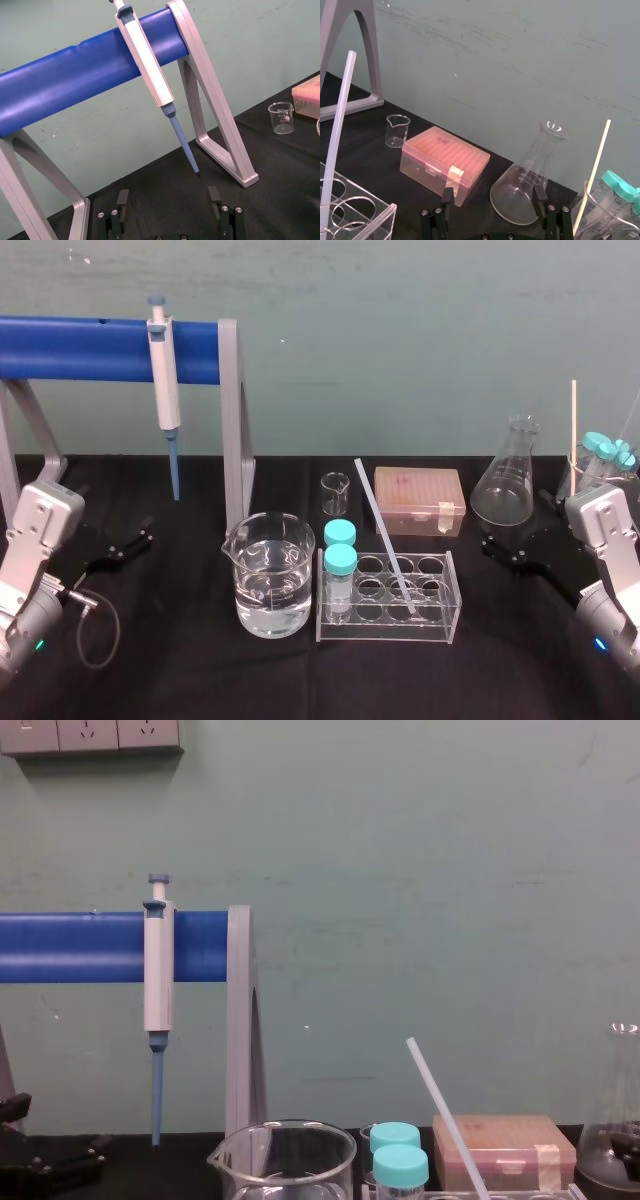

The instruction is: Pick up the stirring rod with one hand, then place it down.

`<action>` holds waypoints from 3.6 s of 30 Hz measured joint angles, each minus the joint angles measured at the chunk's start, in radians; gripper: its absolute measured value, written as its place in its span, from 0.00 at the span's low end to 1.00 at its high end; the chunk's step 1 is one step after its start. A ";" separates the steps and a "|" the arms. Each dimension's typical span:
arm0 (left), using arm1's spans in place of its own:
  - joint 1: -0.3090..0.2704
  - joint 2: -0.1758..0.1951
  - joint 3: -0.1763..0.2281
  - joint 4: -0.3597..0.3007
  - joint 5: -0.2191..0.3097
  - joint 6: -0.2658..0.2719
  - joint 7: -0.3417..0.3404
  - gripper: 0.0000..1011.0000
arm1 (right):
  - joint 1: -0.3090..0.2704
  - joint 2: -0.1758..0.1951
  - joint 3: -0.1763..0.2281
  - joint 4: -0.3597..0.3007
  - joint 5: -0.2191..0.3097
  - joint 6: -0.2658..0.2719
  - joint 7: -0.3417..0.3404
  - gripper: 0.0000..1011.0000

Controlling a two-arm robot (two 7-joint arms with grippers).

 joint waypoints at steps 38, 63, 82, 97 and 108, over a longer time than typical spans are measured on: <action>0.000 0.000 0.000 0.000 0.000 0.000 0.000 0.99 | 0.018 -0.031 0.061 -0.008 0.164 0.031 0.156 0.99; 0.000 0.000 0.000 0.000 0.000 0.000 0.000 0.99 | 0.254 -0.170 -0.017 0.108 0.344 0.233 0.553 0.99; 0.000 0.000 0.000 0.000 0.000 0.000 0.000 0.99 | 0.318 -0.239 -0.055 0.222 0.287 0.293 0.528 0.99; 0.000 0.000 0.000 0.000 0.000 0.000 0.000 0.99 | 0.318 -0.239 -0.054 0.222 0.284 0.296 0.524 0.99; 0.000 0.000 0.000 0.000 0.000 0.000 0.000 0.99 | 0.318 -0.239 -0.053 0.221 0.285 0.295 0.524 0.72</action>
